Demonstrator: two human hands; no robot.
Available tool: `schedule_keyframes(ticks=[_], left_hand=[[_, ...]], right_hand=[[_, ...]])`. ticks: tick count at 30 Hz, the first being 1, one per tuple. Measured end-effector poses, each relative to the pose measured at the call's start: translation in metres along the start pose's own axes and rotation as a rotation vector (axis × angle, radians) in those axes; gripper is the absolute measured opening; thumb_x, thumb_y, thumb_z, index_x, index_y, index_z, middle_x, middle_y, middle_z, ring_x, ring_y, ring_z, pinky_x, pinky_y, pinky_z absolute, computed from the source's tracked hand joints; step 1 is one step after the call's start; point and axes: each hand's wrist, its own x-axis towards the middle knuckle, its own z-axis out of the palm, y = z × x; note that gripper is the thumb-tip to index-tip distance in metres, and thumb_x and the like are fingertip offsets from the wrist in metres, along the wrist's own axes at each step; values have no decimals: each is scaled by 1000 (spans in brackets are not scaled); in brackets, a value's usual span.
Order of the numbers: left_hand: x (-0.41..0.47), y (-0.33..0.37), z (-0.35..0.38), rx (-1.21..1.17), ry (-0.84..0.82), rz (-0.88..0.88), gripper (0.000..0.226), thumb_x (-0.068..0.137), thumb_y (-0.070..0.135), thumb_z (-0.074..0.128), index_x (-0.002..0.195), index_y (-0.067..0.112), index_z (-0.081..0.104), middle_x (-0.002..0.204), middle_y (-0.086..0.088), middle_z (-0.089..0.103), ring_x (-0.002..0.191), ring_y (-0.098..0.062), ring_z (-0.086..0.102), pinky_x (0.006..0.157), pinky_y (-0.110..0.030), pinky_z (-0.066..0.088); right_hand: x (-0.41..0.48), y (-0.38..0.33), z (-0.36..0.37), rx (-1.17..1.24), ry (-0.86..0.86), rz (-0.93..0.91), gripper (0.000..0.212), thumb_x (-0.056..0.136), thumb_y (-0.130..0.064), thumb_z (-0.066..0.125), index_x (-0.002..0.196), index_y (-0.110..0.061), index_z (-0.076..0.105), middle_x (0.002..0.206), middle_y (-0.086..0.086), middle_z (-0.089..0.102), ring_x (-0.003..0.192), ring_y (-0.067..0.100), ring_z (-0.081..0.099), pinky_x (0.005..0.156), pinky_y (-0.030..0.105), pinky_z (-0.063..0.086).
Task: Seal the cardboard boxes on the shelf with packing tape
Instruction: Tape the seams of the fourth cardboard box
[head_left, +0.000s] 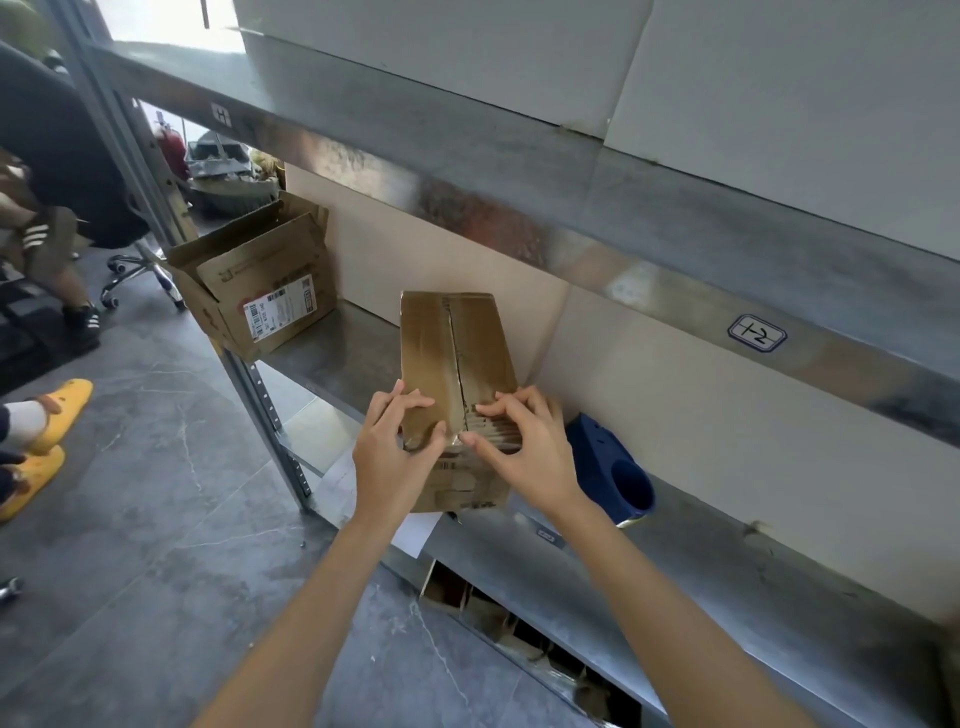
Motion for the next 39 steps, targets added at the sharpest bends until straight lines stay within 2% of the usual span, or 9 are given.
schedule_keyframes(ticks=[5,10,16,22,25,29,32,35,39], left_hand=[[0,-4,-16,-12,-135,62,49,72,55,77,112,29,67,117,15,53,139,3,37,99,-25,48],[8,-11,-28,49,-231,112,62,64,60,77,117,30,65,122,12,54,138,3,36,101,-27,49],[27,-26,-60,-3,-319,160,58,64,36,87,117,22,69,126,15,60,132,2,46,109,-29,43],[65,-55,-99,30,-262,175,45,69,26,87,110,19,71,123,9,63,115,-1,56,91,-12,48],[81,-66,-106,44,-218,147,47,70,23,89,113,24,68,119,15,59,110,1,55,84,-8,46],[100,-78,-113,24,-229,99,50,72,21,88,108,42,62,113,19,58,97,-4,61,73,-20,53],[114,-87,-117,-72,-277,35,46,76,8,84,112,29,66,116,7,58,86,-9,67,67,-15,55],[125,-89,-117,-119,-308,19,41,83,0,74,118,18,64,124,1,57,92,-8,67,72,-11,53],[135,-86,-106,-147,-361,-7,40,88,14,72,126,23,60,130,3,49,112,-8,58,89,-15,48]], right_hand=[[6,20,-22,109,-229,-67,53,76,-62,69,124,-41,61,126,-24,47,127,8,41,103,43,42],[10,21,-36,43,-261,-146,52,76,-47,76,125,-38,61,133,-21,52,129,3,43,106,42,43],[6,-1,-30,-215,-228,-311,53,82,-63,64,128,-37,59,134,-19,52,127,3,40,100,34,45],[12,-35,0,-302,-268,-392,70,80,-73,56,136,-32,55,138,-8,50,133,9,37,112,26,24],[20,-47,21,-295,-206,-396,57,86,-57,64,134,-28,57,137,-4,51,130,13,43,112,31,31],[32,-60,46,-321,-95,-381,45,85,-45,68,125,-26,62,127,-3,56,118,14,49,98,30,42],[37,-73,68,-367,-11,-361,44,83,-49,66,121,-26,64,120,-2,58,113,17,51,91,32,44],[48,-90,87,-384,50,-353,46,82,-49,69,118,-21,65,114,0,61,107,20,55,87,34,49],[65,-95,79,-358,16,-275,61,83,-63,58,130,-24,57,123,-3,59,117,15,50,95,31,43]])
